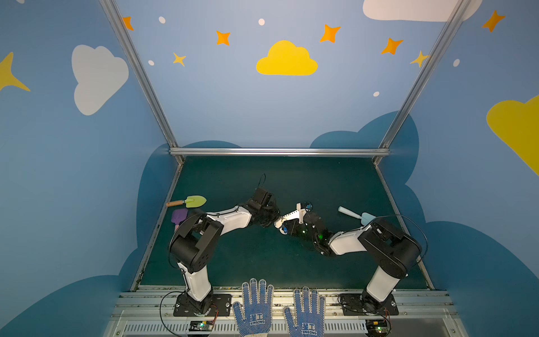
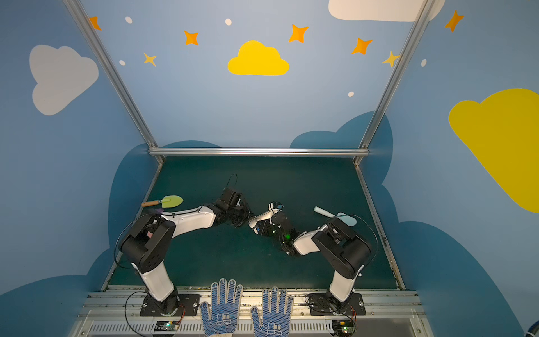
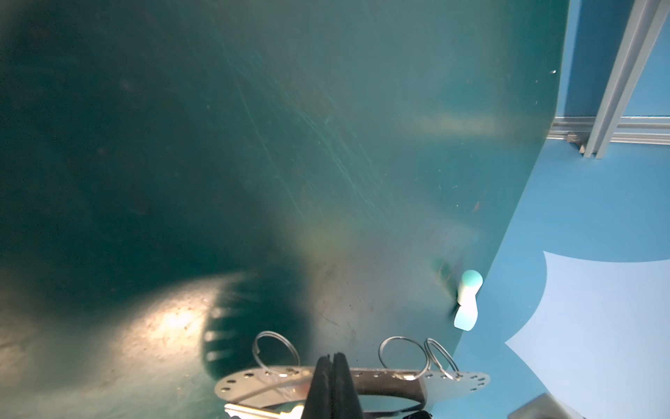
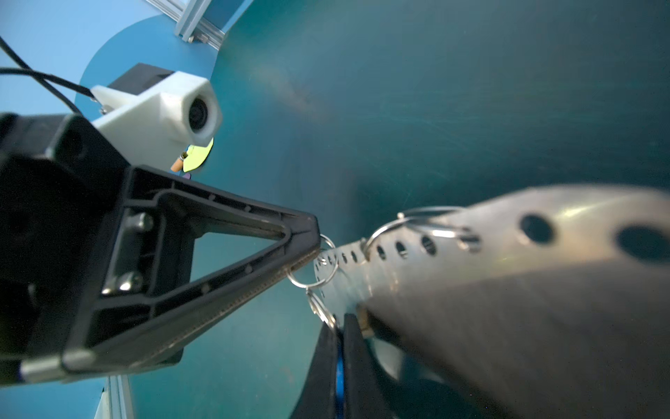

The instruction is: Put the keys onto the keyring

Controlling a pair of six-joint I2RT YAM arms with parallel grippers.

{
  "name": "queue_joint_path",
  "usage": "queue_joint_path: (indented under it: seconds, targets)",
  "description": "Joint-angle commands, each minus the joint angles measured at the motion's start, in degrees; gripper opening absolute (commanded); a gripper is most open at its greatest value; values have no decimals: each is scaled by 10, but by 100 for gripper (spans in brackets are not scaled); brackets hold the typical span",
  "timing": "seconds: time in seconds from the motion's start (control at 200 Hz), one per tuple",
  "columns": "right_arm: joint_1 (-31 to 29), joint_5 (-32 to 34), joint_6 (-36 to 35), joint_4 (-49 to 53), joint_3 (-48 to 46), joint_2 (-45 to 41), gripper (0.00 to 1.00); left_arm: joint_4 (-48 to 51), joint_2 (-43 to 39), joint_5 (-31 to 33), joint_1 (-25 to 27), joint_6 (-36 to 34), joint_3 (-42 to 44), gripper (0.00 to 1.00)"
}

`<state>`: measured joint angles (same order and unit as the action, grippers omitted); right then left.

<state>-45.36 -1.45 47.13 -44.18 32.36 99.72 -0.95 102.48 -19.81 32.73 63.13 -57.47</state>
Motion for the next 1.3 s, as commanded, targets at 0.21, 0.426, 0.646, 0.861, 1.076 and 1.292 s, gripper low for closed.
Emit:
queue_joint_path:
  seconds: [0.21,0.426,0.646,0.861,1.076,1.292]
  targets:
    - [8,42,19,-111,-38,0,0,31,2,-3,-2,6,9,4]
    - [8,44,17,-108,-31,5,0,24,8,-10,-2,9,10,4]
    - [9,16,12,-81,-5,23,0,15,3,-11,-2,10,13,4]
    - [10,-11,26,-104,0,55,0,5,-3,-11,-4,13,20,4]
    - [10,-22,36,-116,1,70,0,-12,-8,-16,-5,20,27,4]
    - [5,-23,45,-106,4,83,0,-30,-11,-19,-6,30,34,4]
